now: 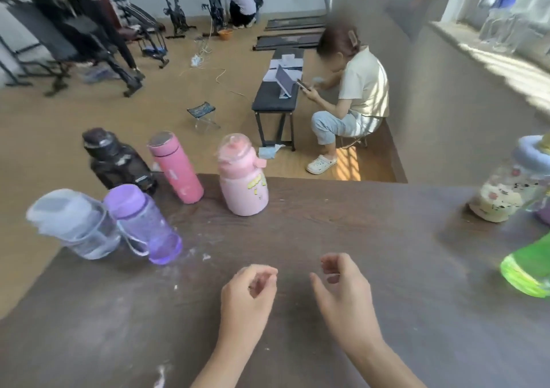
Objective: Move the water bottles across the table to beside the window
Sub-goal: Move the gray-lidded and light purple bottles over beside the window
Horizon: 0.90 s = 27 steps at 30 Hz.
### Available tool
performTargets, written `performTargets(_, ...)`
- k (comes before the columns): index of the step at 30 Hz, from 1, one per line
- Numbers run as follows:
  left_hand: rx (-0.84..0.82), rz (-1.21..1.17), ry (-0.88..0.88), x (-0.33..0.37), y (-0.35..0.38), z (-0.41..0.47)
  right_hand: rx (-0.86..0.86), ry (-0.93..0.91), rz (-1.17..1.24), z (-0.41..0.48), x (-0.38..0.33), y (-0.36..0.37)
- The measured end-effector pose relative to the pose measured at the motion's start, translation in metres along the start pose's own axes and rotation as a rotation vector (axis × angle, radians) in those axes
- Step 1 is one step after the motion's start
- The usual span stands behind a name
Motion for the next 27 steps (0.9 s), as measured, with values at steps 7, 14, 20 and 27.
performTargets(7,0.478,0.124,-0.160,-0.088,-0.201,0.068,-0.342,-0.100,0.110,-0.039,-0.110,0.182)
performTargets(14,0.532,0.160,-0.328,-0.141,-0.274,0.163,-0.361,-0.080,0.182,-0.048,-0.151,0.269)
performTargets(20,0.556,0.054,-0.168,-0.139,-0.263,0.206,-0.294,-0.056,0.143,-0.033,-0.153,0.287)
performTargets(27,0.583,0.002,-0.098,-0.123,-0.245,0.176,-0.217,-0.090,0.233,-0.030,-0.148,0.253)
Point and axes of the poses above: each hand's wrist, its own z-axis towards the middle knuckle, its own y-axis out of the palm, x = y × z, the point moved 5 cm from there along z, towards the middle knuckle, and after that the axes turned 12 degrees about x, right-handed, at the moved point
